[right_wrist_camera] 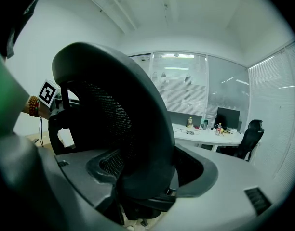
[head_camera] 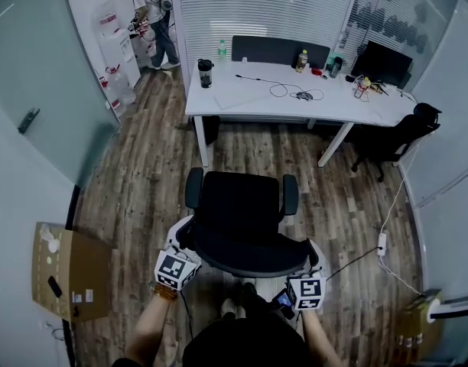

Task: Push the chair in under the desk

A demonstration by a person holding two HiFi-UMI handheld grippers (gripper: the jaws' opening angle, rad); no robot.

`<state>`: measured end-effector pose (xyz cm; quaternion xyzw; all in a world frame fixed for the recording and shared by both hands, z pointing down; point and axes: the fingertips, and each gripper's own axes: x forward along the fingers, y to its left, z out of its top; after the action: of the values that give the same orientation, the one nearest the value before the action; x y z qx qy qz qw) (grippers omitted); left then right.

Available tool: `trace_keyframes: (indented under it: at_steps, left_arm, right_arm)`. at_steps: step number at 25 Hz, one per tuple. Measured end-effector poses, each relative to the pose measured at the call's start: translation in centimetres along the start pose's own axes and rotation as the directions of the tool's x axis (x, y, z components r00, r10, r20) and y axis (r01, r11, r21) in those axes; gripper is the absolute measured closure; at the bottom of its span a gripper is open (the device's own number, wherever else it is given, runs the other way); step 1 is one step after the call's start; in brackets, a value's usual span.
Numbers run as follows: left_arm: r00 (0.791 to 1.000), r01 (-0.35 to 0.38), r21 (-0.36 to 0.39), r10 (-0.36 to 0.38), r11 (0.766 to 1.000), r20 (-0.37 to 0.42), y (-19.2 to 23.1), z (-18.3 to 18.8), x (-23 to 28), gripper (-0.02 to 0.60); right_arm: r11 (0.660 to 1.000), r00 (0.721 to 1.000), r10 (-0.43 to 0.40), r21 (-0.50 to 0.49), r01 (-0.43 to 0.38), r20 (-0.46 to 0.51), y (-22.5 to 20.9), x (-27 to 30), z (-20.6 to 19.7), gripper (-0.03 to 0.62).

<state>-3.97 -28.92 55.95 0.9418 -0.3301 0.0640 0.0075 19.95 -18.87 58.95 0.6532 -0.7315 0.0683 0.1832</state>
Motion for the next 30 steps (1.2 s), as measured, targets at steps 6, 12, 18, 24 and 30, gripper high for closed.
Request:
trace_keyframes:
  at_steps: [6,12,18,24,30]
  left_arm:
    - [1.000,0.030,-0.014,-0.030,0.999,-0.010,0.9,0.3,1.5,0.278]
    - [0.999,0.038,-0.023,-0.038,0.999,-0.009,1.1,0.4,3.1,0.278]
    - [1.000,0.015,-0.025,-0.015,1.000,-0.004,1.1,0.4,4.7,0.278]
    - [1.000,0.016,-0.018,-0.016,1.000,0.000,0.8,0.8,7.3,0.278]
    - [1.000,0.005,-0.023,-0.005,1.000,0.001,0.5,1.1,9.2,0.276]
  right_arm:
    - [1.000,1.000,-0.018,0.013,0.018,0.012,-0.5,0.9,-0.1,0.296]
    - [0.999,0.999,-0.034,0.023,0.033,0.033,-1.6,1.9,0.7,0.296]
    - [1.000,1.000,-0.003,0.006,0.003,0.006,-3.5,3.1,0.7,0.298]
    - [1.000,1.000,-0.010,0.016,0.010,0.023,-6.0,4.2,1.3,0.295]
    - [1.000,1.000,-0.004,0.020,0.004,0.019,-8.1,5.0,1.5,0.298]
